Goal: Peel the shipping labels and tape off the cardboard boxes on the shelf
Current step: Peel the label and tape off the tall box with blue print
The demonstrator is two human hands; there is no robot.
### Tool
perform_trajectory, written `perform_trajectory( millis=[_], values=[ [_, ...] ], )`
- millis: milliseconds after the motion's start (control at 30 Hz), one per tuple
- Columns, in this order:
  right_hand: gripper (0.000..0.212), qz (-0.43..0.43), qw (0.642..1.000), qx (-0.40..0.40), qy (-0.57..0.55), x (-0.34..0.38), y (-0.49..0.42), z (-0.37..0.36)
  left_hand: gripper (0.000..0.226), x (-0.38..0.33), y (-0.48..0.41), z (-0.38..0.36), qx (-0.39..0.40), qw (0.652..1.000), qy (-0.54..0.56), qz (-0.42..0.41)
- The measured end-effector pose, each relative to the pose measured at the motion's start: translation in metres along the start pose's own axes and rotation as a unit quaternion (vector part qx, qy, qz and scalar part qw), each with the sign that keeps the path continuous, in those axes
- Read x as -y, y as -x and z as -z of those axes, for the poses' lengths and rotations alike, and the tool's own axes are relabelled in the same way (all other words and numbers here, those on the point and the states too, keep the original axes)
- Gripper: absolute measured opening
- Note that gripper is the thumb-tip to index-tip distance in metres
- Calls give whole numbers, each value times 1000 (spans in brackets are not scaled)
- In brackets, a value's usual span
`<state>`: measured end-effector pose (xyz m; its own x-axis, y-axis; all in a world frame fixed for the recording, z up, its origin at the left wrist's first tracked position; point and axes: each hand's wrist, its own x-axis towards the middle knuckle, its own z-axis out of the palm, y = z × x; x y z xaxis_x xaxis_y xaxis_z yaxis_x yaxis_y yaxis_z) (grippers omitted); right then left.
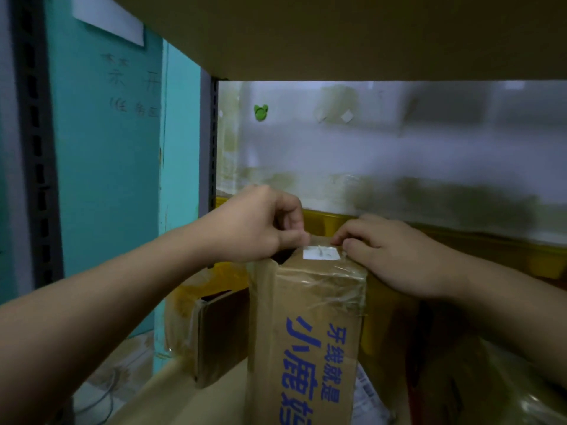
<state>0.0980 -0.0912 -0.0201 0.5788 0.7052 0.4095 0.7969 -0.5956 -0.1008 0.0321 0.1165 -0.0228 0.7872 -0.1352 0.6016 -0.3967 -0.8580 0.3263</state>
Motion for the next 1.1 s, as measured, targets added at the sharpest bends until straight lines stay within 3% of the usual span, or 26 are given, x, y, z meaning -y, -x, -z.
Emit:
perform_trajectory(
  millis=[200,567,733,1100],
  values=[
    [28,-3,1000,8,0,2,0,1,19,-1,10,5,-60,998,-10,-2],
    [27,-1,1000,10,20,4,1,0,14,-20,28,-2,-77,995,55,26],
    [28,0,1000,16,20,6,1,3,28,-29,33,4,-130,991,31,9],
    [30,6,999,24,24,11,4,7,15,-53,47,13,-133,990,49,15]
  ],
)
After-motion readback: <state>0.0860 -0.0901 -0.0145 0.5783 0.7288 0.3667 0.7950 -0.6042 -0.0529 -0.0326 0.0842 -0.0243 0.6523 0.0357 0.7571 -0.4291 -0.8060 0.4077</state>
